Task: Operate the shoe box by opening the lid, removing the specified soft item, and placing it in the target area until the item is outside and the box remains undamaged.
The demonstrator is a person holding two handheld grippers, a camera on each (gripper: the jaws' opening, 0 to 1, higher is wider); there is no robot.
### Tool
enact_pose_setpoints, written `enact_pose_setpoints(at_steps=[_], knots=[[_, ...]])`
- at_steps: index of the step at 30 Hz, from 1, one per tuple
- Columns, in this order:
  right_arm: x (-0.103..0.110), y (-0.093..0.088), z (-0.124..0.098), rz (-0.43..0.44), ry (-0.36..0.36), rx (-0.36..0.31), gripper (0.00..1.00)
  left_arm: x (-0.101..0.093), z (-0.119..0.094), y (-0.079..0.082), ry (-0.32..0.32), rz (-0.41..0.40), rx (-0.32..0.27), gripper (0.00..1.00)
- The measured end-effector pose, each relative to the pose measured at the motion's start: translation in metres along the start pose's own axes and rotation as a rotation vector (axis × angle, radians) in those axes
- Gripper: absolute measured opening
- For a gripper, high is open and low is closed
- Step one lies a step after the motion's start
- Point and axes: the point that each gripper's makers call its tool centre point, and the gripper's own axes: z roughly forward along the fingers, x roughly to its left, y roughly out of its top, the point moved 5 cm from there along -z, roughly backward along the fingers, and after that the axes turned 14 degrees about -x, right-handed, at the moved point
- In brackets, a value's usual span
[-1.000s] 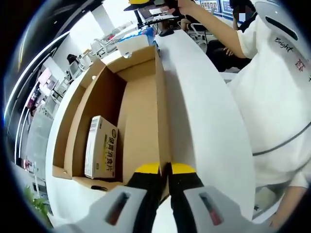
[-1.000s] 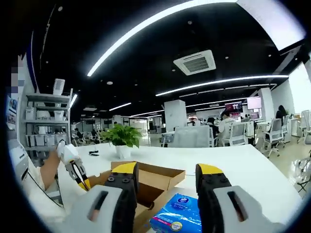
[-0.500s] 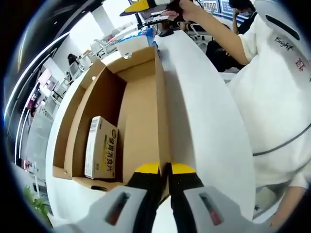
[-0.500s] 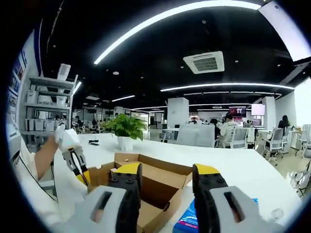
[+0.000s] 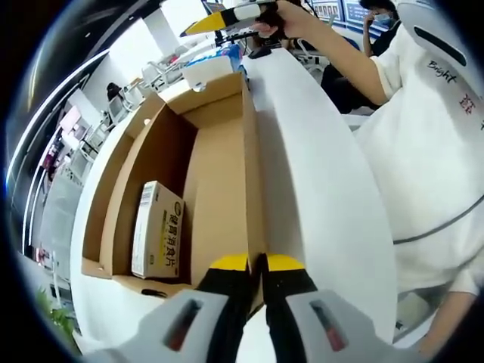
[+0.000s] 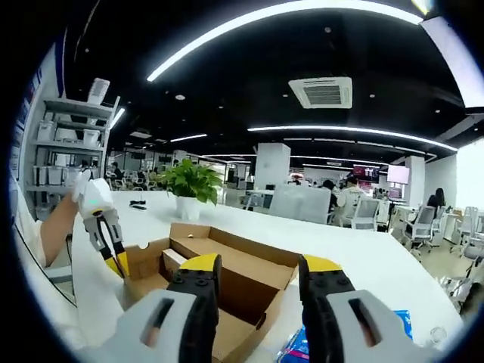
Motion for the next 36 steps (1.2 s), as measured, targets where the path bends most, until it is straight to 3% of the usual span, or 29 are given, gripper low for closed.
enact_pose_setpoints(at_steps=[10, 15, 18, 27, 32, 36], knots=[[0.008, -0.003, 0.008, -0.082, 0.028, 0.005, 0.39, 0.0, 0.0, 0.0, -0.006, -0.006, -0.009, 0.04], [0.017, -0.004, 0.018, -0.065, 0.072, 0.012, 0.39, 0.0, 0.0, 0.0, -0.008, -0.009, -0.01, 0.04], [0.027, 0.008, 0.024, -0.02, 0.091, -0.056, 0.43, 0.0, 0.001, 0.001, -0.005, -0.012, -0.006, 0.04], [0.035, 0.031, 0.043, -0.095, 0.157, -0.02, 0.31, 0.0, 0.001, 0.001, 0.001, -0.02, -0.009, 0.05], [0.05, 0.01, 0.053, -0.132, 0.244, 0.049, 0.34, 0.0, 0.001, 0.0, -0.002, -0.017, -0.012, 0.05], [0.053, -0.002, 0.059, -0.149, 0.246, 0.074, 0.33, 0.001, 0.001, 0.0, -0.012, -0.015, -0.016, 0.04]])
